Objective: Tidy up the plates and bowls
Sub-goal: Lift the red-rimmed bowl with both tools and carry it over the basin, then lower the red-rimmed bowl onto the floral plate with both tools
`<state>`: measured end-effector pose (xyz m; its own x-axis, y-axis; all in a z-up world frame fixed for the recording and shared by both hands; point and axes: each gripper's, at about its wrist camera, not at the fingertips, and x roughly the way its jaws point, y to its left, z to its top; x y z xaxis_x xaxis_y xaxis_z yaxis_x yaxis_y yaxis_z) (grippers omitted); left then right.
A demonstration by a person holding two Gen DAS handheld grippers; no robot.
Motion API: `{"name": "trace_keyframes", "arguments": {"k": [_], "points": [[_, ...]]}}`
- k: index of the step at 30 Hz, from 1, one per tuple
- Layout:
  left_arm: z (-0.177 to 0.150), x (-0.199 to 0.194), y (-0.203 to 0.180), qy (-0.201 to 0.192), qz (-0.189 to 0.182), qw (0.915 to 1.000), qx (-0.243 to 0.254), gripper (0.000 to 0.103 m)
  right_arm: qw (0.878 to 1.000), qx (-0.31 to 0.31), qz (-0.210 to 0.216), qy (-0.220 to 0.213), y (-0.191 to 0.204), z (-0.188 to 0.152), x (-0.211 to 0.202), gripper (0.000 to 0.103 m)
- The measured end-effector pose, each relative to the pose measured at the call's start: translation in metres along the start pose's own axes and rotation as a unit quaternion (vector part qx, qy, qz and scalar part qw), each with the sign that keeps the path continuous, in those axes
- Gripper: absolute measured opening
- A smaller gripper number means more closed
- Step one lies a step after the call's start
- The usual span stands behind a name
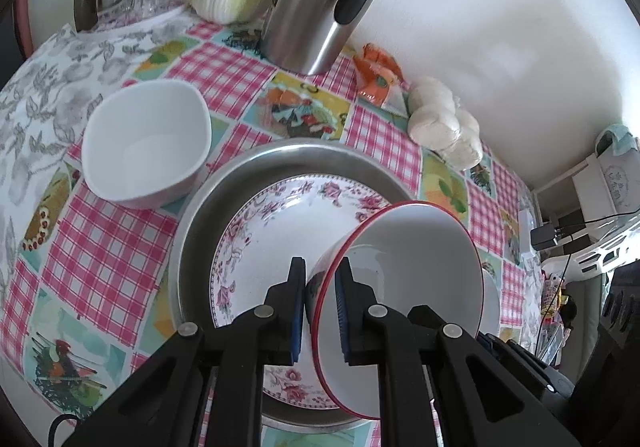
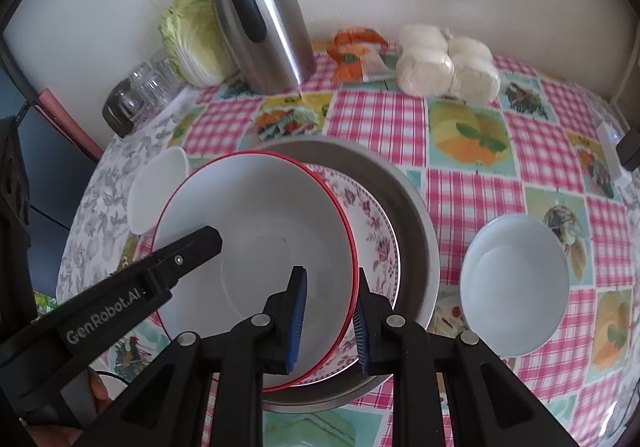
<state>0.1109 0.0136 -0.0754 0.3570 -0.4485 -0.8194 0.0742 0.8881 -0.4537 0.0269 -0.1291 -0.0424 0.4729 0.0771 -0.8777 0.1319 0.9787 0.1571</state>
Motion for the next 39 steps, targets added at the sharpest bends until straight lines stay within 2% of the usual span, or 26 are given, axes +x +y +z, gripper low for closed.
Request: {"name": "trace_keyframes", "arguments": {"k": [7, 36, 39], "points": [[0.002, 0.009, 0.008, 0.006, 0.006, 0.9999, -0.007, 0.013, 1.0, 0.006, 0.008, 0.016, -0.001, -0.001, 0.014, 0.023], [0.012, 0.024, 0.022, 0.022, 0.003, 0.9993, -0.03, 0.015, 0.999, 0.008, 0.008, 0.032, 0.007, 0.005, 0.035, 0.024], [0.012, 0.025, 0.022, 0.024, 0.0, 0.9992, -0.032, 0.019, 0.999, 0.008, 0.008, 0.032, 0.007, 0.005, 0.035, 0.024]]}}
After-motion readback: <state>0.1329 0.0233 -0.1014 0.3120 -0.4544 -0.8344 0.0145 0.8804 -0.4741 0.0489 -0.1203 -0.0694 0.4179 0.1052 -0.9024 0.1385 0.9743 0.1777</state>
